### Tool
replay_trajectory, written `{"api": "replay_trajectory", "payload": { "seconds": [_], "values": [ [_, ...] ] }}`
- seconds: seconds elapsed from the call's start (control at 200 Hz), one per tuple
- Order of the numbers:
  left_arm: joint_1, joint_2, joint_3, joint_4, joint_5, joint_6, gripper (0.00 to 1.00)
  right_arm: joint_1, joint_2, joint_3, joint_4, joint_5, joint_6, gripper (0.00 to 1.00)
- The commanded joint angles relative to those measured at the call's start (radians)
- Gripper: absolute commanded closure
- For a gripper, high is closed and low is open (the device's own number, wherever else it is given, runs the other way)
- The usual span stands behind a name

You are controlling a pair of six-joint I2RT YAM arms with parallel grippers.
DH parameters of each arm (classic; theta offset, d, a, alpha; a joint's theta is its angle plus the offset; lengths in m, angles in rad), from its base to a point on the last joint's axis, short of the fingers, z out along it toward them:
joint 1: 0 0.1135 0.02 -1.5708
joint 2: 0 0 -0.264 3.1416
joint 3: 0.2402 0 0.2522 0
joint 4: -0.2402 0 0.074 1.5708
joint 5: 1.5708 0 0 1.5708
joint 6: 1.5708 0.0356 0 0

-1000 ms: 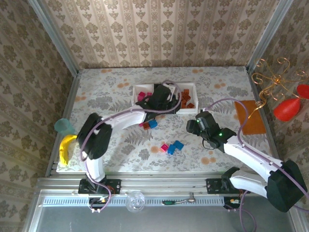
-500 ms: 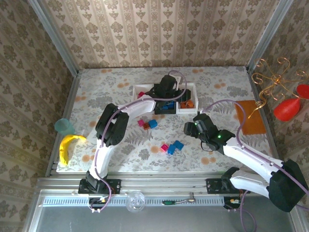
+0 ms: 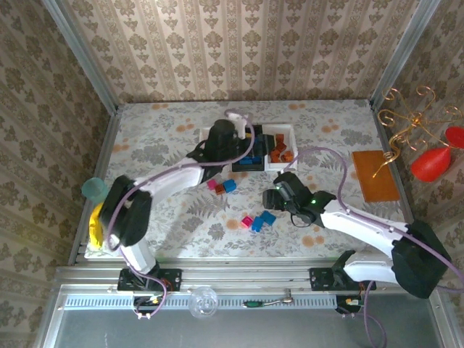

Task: Sort the legos into containers by color

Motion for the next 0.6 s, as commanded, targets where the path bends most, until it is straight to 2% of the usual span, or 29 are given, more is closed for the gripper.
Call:
{"api": "replay_trajectory", "payload": {
  "seconds": [0.0, 0.15, 0.39, 0.52, 0.595],
  "values": [
    [-0.009, -0.137, -0.182, 0.083, -0.033, -0.025, 0.00, 0.037, 0.061, 0.050, 0.017, -0.026, -0.043, 0.24],
    [-0.033, -0.370, -0.430, 0.050, -0.129, -0.021, 0.00, 0.074, 0.135, 0.096, -0.025, 0.022, -0.032, 0.24],
    [-0.131, -0.735, -0.677, -0.186, -0.351, 0.003, 0.00, 0.104, 0.137, 0.033, -0.015, 0.066, 0.073, 0.24],
    [-0.143, -0.900, -0.781, -0.266, -0.390, -0.039, 0.00, 0.162, 0.118, 0.001, 0.063, 0.022, -0.004, 0.23],
    [-0.142, -0.971, -0.819, -0.311, -0.409, -0.057, 0.00, 0.194, 0.128, 0.014, 0.047, 0.006, -0.038, 0.23]
  ]
}}
